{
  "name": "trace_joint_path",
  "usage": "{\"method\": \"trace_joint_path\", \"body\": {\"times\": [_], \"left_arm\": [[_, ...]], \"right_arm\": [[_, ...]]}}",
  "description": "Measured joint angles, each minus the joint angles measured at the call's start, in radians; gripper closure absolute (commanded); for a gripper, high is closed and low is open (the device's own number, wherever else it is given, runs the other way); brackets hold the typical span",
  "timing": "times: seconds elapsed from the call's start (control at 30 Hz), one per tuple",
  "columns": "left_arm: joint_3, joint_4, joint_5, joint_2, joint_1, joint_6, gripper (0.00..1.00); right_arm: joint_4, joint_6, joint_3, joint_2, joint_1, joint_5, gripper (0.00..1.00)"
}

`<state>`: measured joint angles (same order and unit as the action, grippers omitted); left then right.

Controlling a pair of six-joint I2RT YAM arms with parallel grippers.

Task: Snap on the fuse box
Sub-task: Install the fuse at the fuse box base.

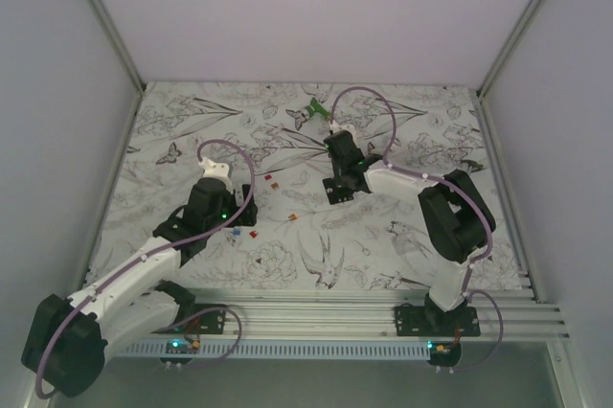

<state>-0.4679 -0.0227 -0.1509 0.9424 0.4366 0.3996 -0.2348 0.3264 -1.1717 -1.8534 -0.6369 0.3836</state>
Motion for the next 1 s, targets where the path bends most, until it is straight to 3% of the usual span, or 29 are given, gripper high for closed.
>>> {"method": "trace_joint_path", "body": {"times": [0.63, 1.0], "left_arm": [[0.000, 0.000, 0.024, 0.000, 0.000, 0.000, 0.00], [0.000, -0.001, 0.060, 0.010, 0.000, 0.001, 0.00]], "right_arm": [[0.097, -0.078, 0.066, 0.023, 0.016, -0.071, 1.00], [0.101, -0.032, 0.134, 0.080, 0.018, -0.113, 1.00]]}}
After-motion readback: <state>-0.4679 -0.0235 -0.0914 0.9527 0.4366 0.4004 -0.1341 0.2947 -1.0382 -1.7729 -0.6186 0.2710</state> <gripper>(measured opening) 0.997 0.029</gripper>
